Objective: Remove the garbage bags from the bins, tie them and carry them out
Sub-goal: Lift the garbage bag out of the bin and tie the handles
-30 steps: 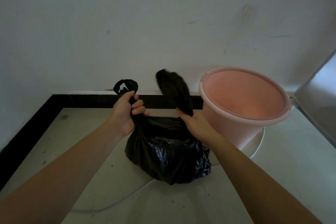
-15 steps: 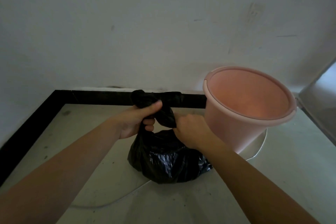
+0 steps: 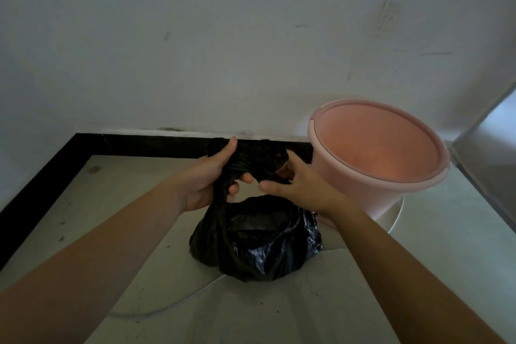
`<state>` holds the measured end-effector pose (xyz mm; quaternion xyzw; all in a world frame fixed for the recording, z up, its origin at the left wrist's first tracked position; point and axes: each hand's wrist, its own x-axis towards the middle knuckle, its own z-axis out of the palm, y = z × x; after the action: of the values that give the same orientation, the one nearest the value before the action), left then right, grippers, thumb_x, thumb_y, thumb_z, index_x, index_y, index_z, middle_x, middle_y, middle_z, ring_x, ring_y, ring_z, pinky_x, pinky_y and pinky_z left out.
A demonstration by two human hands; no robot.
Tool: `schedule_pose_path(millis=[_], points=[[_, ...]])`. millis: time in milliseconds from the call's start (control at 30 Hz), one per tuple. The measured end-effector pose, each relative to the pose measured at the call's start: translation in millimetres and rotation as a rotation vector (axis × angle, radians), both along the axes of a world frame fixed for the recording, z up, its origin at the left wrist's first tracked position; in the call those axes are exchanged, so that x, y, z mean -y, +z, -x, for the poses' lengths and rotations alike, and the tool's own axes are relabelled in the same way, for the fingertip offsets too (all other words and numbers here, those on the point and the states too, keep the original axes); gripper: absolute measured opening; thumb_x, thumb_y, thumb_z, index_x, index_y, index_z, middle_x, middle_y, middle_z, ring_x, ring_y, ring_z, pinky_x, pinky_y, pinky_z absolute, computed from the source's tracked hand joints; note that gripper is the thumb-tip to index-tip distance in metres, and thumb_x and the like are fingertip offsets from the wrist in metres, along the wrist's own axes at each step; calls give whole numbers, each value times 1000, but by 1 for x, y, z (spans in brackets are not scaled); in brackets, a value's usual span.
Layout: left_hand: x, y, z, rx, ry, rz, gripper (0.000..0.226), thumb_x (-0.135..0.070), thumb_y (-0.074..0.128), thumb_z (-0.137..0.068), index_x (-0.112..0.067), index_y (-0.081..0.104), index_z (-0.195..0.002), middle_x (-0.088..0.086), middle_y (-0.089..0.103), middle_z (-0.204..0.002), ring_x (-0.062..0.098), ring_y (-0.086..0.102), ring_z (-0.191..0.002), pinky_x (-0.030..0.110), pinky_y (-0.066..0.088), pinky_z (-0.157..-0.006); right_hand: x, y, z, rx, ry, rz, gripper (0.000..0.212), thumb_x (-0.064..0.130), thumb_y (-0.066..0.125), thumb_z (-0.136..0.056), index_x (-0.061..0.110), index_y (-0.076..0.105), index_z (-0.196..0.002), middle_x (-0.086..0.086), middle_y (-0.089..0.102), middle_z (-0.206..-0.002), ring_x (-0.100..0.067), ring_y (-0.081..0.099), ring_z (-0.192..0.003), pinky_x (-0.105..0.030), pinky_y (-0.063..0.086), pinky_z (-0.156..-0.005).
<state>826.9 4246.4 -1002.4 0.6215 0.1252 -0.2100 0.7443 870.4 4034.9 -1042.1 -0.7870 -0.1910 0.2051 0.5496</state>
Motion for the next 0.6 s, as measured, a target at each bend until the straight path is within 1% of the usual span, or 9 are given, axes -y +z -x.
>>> schedule_pose_path(millis=[33, 100, 200, 300, 367, 400, 500, 567, 600], points=[[0, -1, 0, -6, -3, 29, 53, -62, 45, -96, -14, 65, -106, 4, 63, -71, 13, 46, -44, 26, 43, -44, 0, 6, 1, -12, -18, -96, 79, 51, 84, -73, 34, 47, -140, -3, 62, -127, -13, 62, -117, -35, 53, -100], [1, -2, 1, -14, -21, 115, 50, -59, 46, -96, -15, 64, -111, 3, 61, -71, 12, 45, -44, 26, 42, -46, -2, 23, 3, -48, -60, -264, 59, 43, 77, -83, 28, 56, -137, -7, 67, -122, -17, 67, -111, -32, 56, -92], [1, -4, 1, -6, -30, 197, 45, -54, 47, -98, -15, 65, -110, 3, 61, -72, 12, 44, -43, 26, 43, -47, -10, 43, 2, 27, -208, -369, 21, 29, 65, -95, 15, 75, -107, 3, 77, -95, -9, 72, -88, -23, 55, -78], [1, -4, 2, 34, -27, 321, 43, -49, 43, -101, -17, 70, -113, 4, 66, -78, 11, 47, -45, 26, 45, -49, -9, 46, -2, 125, -375, -380, 21, 27, 66, -96, 9, 76, -94, 14, 71, -68, 2, 65, -63, -15, 51, -64], [1, -3, 2, 81, -16, 432, 41, -47, 39, -102, -27, 69, -122, 7, 70, -86, 11, 50, -47, 27, 47, -51, -6, 43, -3, 136, -457, -368, 26, 30, 69, -93, 7, 75, -87, 12, 61, -55, -2, 55, -52, -16, 47, -56], [0, -2, 2, 96, -8, 479, 40, -47, 39, -101, -28, 72, -114, 9, 73, -90, 11, 51, -47, 28, 48, -52, -4, 42, -3, 113, -472, -363, 31, 34, 70, -92, 5, 76, -85, 8, 59, -55, -6, 53, -52, -20, 46, -56], [0, 1, 3, 85, -6, 497, 39, -52, 43, -96, -23, 61, -78, 13, 75, -100, 12, 52, -47, 27, 48, -52, 2, 43, -5, -75, -345, -425, 37, 39, 73, -85, 3, 75, -94, 1, 63, -62, -9, 55, -56, -22, 49, -60], [-1, 1, 3, 65, 27, 431, 37, -53, 50, -91, -22, 56, -72, 15, 74, -107, 13, 53, -50, 26, 47, -53, 9, 46, -7, -224, -155, -456, 34, 30, 73, -79, 4, 74, -100, 0, 69, -69, -6, 63, -60, -16, 53, -59], [-1, 0, 2, 63, 54, 386, 35, -50, 55, -89, -21, 62, -72, 15, 73, -107, 13, 53, -52, 25, 47, -52, 12, 46, -6, -276, -65, -437, 30, 24, 73, -77, 5, 73, -100, -1, 72, -72, -6, 67, -62, -15, 54, -59]])
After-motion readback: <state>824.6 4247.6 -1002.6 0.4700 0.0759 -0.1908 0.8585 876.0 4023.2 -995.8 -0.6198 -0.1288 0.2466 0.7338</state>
